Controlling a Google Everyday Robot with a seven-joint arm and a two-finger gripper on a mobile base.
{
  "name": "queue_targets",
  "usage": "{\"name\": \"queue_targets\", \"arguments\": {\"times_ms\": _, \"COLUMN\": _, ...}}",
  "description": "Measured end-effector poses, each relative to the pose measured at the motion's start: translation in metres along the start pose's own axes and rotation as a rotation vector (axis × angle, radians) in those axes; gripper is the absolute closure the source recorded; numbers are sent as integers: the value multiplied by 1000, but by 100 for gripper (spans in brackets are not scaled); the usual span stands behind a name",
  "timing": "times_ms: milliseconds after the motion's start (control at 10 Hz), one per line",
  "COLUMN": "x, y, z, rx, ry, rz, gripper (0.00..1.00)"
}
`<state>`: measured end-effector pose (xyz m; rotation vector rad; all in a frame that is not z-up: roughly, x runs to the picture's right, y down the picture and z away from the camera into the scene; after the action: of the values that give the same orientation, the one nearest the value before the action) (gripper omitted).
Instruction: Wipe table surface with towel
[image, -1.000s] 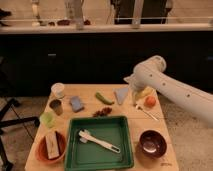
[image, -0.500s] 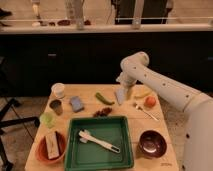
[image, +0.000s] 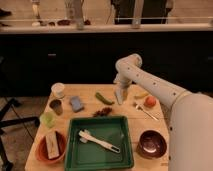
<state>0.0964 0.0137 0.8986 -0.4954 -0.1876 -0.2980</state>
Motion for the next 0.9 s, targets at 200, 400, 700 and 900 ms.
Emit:
{"name": "queue_targets", "arguments": {"times_ms": 200, "x": -4, "y": -8, "z": 11, "rx": -31, "ry": -3, "rz": 9, "gripper": 20}}
{"name": "queue_targets", "arguments": {"times_ms": 400, "x": -5, "y": -12, "z": 22, "rx": -65, "ry": -8, "rz": 19, "gripper": 20}}
{"name": "queue_targets", "arguments": {"times_ms": 700, "x": 7, "y": -14, "z": 33, "rx": -95, "ry": -13, "rz": 74, "gripper": 20}}
{"name": "queue_targets", "arguments": {"times_ms": 900, "x": 19, "y": -14, "z": 41, "rx": -108, "ry": -12, "rz": 120, "gripper": 20}}
